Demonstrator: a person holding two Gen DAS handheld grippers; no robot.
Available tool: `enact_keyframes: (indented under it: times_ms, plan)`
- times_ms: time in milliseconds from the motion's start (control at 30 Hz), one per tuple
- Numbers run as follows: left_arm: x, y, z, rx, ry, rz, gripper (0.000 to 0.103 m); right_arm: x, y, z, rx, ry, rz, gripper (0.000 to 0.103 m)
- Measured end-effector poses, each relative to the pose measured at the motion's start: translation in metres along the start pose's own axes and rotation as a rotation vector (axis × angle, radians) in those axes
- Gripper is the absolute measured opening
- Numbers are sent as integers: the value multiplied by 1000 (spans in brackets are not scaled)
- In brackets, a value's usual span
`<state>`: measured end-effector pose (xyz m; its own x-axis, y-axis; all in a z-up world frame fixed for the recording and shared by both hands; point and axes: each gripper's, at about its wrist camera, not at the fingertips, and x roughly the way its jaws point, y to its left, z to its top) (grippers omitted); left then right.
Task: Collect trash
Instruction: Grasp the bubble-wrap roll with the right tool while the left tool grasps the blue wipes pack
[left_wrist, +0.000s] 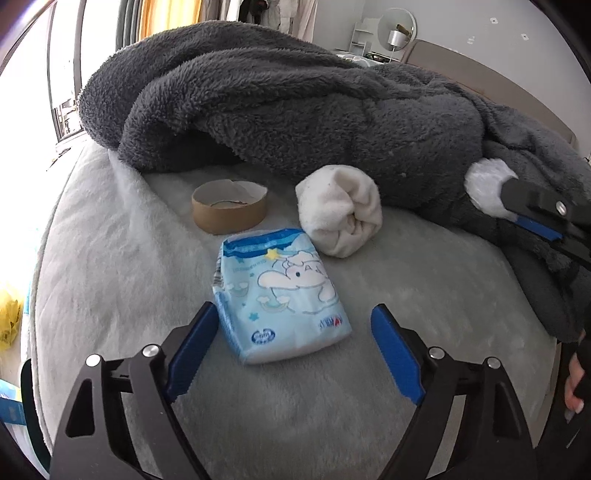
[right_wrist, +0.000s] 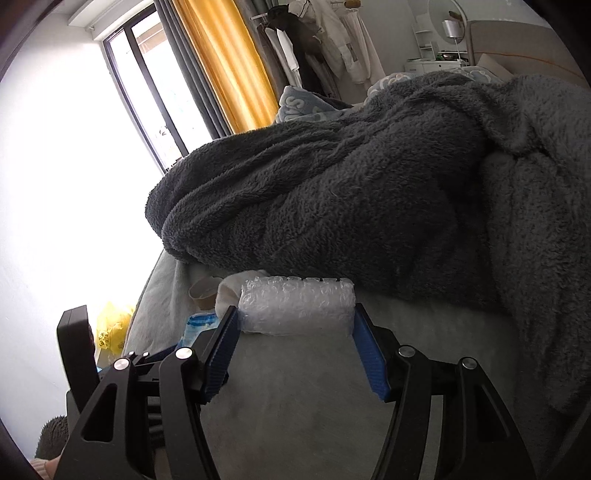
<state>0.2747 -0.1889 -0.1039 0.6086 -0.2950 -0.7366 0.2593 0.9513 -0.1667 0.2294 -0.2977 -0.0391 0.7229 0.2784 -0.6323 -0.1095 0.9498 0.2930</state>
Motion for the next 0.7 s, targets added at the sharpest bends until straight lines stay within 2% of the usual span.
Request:
enact_keyframes:
  times_ms: [100, 167, 300, 700]
  plan:
    - [7, 0, 6, -7, -4, 9, 81, -2, -4, -3, 2, 6, -5, 62]
    - [10, 2, 8, -23, -4, 12, 73, -4, -5, -6, 0, 12, -6, 62]
    - [11, 2, 11, -40, -9, 22, 64, -3, -1, -13, -26, 35, -16, 62]
    - [-16, 18, 3, -71, -43, -56, 60, 5, 17, -25, -3, 72, -18, 62]
